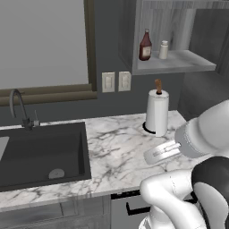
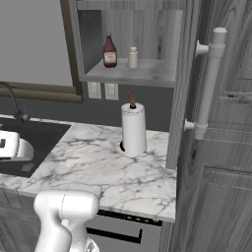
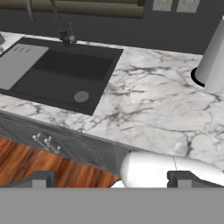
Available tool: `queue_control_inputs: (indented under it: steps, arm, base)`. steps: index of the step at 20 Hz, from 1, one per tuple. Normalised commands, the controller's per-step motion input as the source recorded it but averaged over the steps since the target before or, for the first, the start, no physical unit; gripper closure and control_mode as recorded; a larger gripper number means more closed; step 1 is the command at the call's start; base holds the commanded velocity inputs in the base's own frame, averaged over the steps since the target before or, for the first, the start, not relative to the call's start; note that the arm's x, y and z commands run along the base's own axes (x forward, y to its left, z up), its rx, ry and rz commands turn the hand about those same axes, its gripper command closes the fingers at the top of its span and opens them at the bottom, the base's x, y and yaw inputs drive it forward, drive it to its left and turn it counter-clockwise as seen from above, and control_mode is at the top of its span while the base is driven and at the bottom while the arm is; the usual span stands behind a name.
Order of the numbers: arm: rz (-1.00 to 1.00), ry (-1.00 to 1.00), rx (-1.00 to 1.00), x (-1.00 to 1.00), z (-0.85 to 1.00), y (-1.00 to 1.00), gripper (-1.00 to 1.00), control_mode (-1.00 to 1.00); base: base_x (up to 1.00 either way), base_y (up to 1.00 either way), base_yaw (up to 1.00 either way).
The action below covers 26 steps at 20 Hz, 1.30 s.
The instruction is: Collect the turmeric, ketchup, and shaker from the cabinet and place them next to the stove.
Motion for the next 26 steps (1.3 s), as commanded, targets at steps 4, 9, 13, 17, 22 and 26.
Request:
queue_control_inputs:
  steps: [4,9,13,17,22,26]
  arm:
    - [0.05,-0.08,0.05,0.54,0.48,-0.56,-1.00,-1.00]
    - [0.03,-0.10,0.02,0.35,0.43,-0.47,-1.00,-1.00]
    - [0.00,-0.08,0.00,0.09,0.15,-0.24,-1.00,-1.00]
    - [-0.01,0.00,0.00,0.01,-0.01,0.02,-1.00,-1.00]
    - [-0.06,-0.03,0.00,0.00,0.04,-0.12,-1.00,-1.00]
    - [-0.22,-0.02,0.00,0.00,0.15,-0.42,-1.00,-1.00]
  base:
    - [0.00,0.00,0.00]
    - [0.00,0.00,0.00]
    - [0.00,0.00,0.00]
    - [0.00,0.00,0.00]
    - [0.00,0.00,0.00]
    - [0.00,0.00,0.00]
